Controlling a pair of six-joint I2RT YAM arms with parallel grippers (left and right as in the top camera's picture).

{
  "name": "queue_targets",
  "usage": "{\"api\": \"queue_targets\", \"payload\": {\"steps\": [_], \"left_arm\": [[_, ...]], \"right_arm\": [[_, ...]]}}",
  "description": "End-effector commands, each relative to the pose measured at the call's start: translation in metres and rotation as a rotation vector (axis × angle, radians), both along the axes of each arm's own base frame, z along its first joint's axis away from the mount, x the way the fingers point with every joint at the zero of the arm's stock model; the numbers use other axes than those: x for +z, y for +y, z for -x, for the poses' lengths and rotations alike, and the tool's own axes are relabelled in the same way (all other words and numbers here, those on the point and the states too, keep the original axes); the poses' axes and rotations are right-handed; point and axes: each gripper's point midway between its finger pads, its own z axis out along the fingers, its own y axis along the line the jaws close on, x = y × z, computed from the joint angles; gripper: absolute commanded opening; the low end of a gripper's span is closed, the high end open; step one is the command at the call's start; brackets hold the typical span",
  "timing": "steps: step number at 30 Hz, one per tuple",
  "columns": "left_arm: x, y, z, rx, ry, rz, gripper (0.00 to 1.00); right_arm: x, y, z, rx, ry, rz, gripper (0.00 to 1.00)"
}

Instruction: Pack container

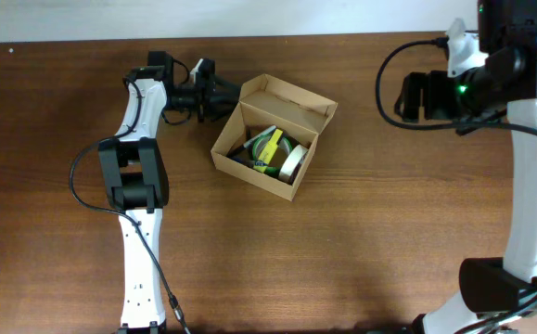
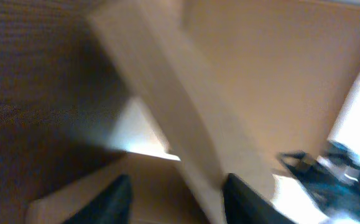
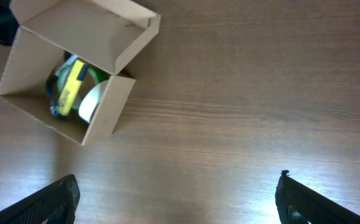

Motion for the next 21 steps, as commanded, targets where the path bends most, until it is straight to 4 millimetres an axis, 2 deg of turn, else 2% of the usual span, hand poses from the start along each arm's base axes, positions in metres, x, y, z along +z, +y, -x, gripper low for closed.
{"api": "queue_targets", "payload": {"steps": [1,3,5,6,10,12,15,18,21], "left_arm": [[-0.058,0.018,-0.001,0.033,0.050,-0.278,0.36],[-0.078,0.029,0.004,0.036,0.085,-0.409,0.25],[-0.086,0.033,0.008,0.027,0.098,-0.465,0.23],[-0.087,0.033,0.010,0.018,0.089,-0.473,0.22],[-0.088,0.031,0.013,-0.002,0.070,-0.478,0.20],[-0.088,0.031,0.013,-0.003,0.070,-0.478,0.20],[-0.088,0.030,0.014,-0.003,0.072,-0.477,0.16],[-0.087,0.030,0.014,-0.004,0.074,-0.472,0.11],[-0.083,0.027,0.014,-0.004,0.074,-0.444,0.06]], "right_arm": [[-0.001,0.016,0.010,-0.002,0.021,-0.011,0.99],[-0.017,0.015,0.014,-0.025,0.076,0.023,1.00],[-0.030,0.015,0.018,-0.042,0.128,0.026,0.92],[-0.039,0.015,0.021,-0.044,0.162,0.029,0.84],[-0.082,0.017,0.029,-0.067,0.283,0.025,0.69],[-0.102,0.025,0.030,-0.056,0.325,-0.020,0.64],[-0.133,0.042,0.030,-0.036,0.368,-0.113,0.50],[-0.154,0.059,0.026,-0.016,0.384,-0.209,0.35],[-0.164,0.067,0.018,-0.002,0.368,-0.259,0.23]]}}
